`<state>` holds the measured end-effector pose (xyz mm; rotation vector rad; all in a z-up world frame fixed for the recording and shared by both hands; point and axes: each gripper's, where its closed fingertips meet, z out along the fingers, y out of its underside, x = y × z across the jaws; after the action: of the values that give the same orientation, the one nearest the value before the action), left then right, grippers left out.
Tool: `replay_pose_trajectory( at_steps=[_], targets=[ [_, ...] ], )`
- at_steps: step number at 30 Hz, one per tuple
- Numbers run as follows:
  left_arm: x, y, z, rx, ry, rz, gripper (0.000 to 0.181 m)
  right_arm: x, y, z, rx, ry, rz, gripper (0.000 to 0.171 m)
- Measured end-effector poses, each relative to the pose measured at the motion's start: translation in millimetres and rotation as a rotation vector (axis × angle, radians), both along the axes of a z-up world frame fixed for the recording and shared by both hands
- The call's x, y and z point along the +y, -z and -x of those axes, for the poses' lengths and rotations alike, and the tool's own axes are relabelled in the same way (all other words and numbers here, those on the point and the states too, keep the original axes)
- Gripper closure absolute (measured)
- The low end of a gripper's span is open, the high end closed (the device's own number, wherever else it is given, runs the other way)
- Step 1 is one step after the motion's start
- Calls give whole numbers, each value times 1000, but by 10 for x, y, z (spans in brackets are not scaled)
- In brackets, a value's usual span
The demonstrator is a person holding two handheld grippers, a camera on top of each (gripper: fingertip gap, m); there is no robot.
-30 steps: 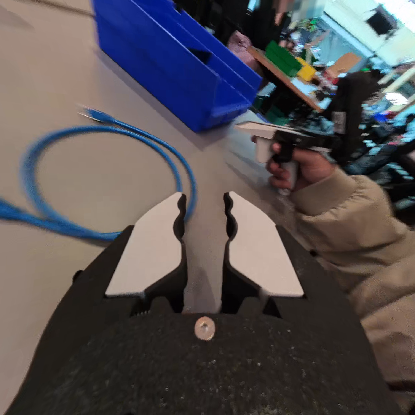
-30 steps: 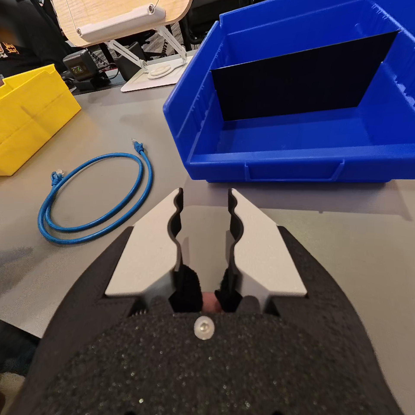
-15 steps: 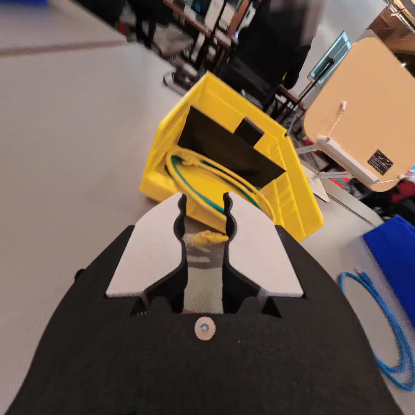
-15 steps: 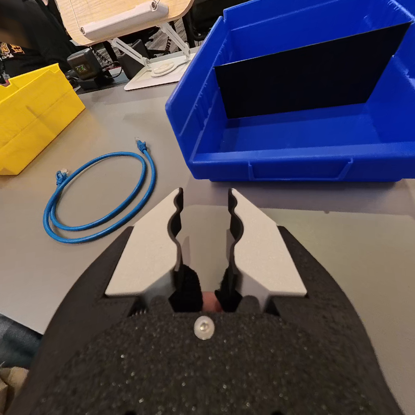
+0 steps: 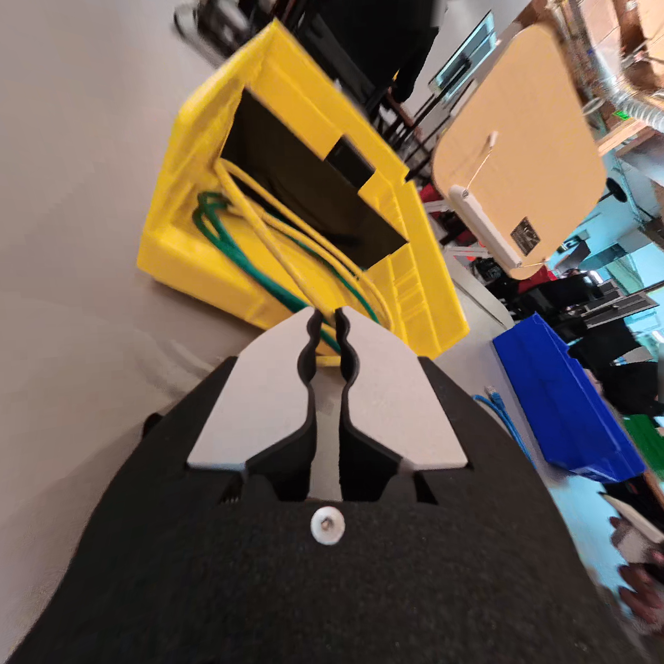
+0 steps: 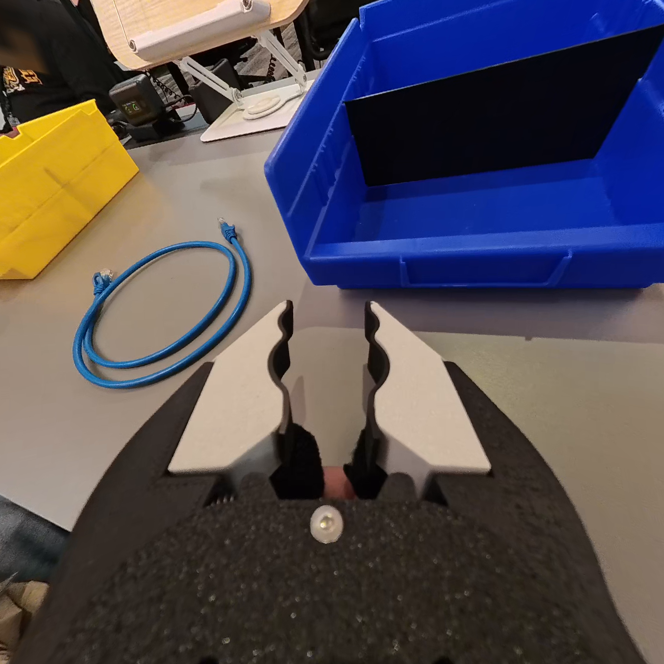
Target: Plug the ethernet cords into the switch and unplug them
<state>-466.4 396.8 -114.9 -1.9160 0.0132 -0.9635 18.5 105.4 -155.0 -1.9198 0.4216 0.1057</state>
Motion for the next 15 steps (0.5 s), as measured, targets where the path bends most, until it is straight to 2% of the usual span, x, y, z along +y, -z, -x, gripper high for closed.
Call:
replay_pose_trajectory(
  at_steps=[3, 7, 11, 15],
  targets=[
    [-63, -376, -29, 127, -5, -243, 175, 1, 1, 0, 1, 0, 0, 132],
    [-314, -823, -292, 257, 54, -546, 177, 0, -1, 2, 1, -1, -1, 132],
    [-626, -1272, -454, 235, 72, -723, 177, -3, -2, 3, 0, -1, -1, 132],
    [-941, -1695, -518, 139, 98, -812, 178, -10, -1, -5, 5, 1, -3, 132]
  ],
)
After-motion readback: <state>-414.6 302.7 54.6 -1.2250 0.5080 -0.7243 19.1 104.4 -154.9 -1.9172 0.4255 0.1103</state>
